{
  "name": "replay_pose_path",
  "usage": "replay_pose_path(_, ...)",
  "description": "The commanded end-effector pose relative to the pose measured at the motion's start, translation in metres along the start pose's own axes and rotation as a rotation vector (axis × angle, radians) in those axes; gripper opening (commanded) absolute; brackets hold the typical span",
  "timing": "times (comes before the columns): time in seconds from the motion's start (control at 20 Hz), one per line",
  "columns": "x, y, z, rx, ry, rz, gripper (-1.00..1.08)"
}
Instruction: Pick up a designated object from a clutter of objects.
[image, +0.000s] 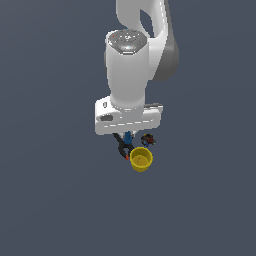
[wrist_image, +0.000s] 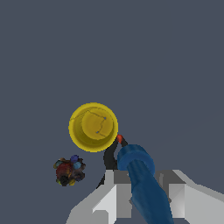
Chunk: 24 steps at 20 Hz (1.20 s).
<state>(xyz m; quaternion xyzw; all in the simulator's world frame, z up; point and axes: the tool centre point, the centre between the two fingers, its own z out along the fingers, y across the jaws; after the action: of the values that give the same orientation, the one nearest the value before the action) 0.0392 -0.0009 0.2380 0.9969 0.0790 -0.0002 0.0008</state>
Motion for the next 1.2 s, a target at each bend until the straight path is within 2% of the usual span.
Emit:
replay_pose_path(0.0,-0.008,-0.02,-0.024,-0.001,0.0,0.0,-1.0)
replay_pose_path(0.65,-0.042,-0.113,-0.14,-0.002,0.0,0.0,-1.0)
replay_pose_path(1.15,-0.053,-0.151,-0.187,0.001,0.0,0.0,-1.0)
